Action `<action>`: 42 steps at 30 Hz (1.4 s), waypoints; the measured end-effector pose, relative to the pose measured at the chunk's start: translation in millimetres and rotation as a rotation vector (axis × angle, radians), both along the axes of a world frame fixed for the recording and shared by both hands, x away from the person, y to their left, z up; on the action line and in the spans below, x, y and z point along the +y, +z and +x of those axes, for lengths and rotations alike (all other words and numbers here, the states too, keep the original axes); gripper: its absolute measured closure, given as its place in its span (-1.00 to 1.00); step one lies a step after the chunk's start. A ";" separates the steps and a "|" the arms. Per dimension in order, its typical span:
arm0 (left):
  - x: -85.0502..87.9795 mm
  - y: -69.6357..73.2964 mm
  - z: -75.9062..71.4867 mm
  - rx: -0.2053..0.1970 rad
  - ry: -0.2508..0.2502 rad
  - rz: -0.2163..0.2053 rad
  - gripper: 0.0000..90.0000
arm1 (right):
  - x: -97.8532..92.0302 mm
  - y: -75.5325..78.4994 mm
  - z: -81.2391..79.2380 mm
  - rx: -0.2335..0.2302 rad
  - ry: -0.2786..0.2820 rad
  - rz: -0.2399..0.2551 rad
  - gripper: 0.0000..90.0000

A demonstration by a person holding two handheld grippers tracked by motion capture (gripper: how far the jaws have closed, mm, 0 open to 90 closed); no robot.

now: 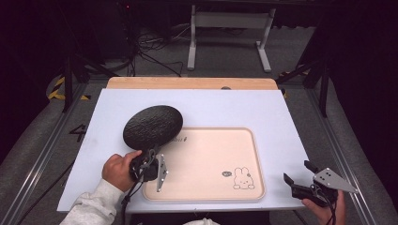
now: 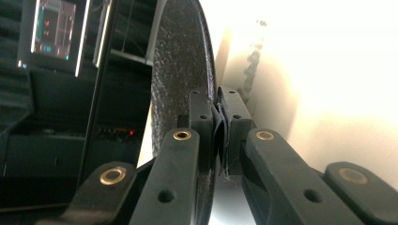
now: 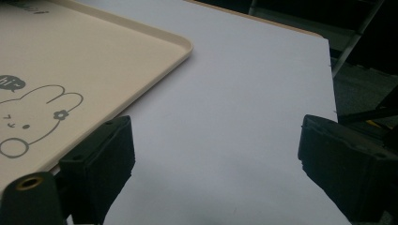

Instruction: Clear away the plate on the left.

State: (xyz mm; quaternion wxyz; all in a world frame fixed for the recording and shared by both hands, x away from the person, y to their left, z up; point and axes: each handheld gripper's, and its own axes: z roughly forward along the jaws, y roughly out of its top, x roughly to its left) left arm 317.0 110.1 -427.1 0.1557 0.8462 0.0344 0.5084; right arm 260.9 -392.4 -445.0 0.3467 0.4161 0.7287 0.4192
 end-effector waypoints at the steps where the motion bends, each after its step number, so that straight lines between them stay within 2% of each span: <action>1: -5.2 0.0 -2.8 0.003 -0.015 -0.004 0.90 | 0.3 -0.1 0.0 -0.003 0.003 0.001 -0.73; 4: -10.7 0.8 -6.9 0.005 -0.031 0.003 0.90 | -0.2 0.4 -0.3 -0.002 -0.003 -0.001 -0.73; 12: -35.5 5.2 -20.7 -0.004 -0.122 0.011 0.90 | 0.0 0.1 -0.1 -0.004 0.002 0.001 -0.73; 16: -44.8 7.3 -27.9 0.008 -0.168 -0.004 0.90 | -0.5 -0.1 -0.1 -0.005 0.000 0.006 -0.73; 19: -53.4 6.3 -33.2 0.011 -0.196 0.011 0.90 | -0.5 -0.1 -0.1 -0.005 0.002 0.006 -0.73; 23: -62.9 6.5 -39.7 0.028 -0.231 0.003 0.89 | -1.0 -0.4 -0.2 -0.003 0.004 0.006 -0.73; 28: -76.3 2.6 -47.5 0.035 -0.285 0.019 0.88 | -0.3 -0.4 -0.1 -0.001 0.007 -0.001 -0.73; 29: -79.2 1.8 -48.1 0.047 -0.296 0.024 0.88 | -0.1 -0.4 -0.1 -0.001 0.008 0.000 -0.73; 32: -84.7 -1.6 -48.4 0.061 -0.309 0.027 0.87 | 0.0 -0.4 -0.3 -0.002 0.010 -0.001 -0.73; 34: -88.8 -4.6 -49.3 0.046 -0.314 0.049 0.87 | 0.0 -0.4 -0.3 -0.001 0.010 0.000 -0.73; 42: -95.8 -7.7 -46.4 0.053 -0.326 0.054 0.89 | 0.2 -0.9 0.1 -0.001 0.013 -0.004 -0.73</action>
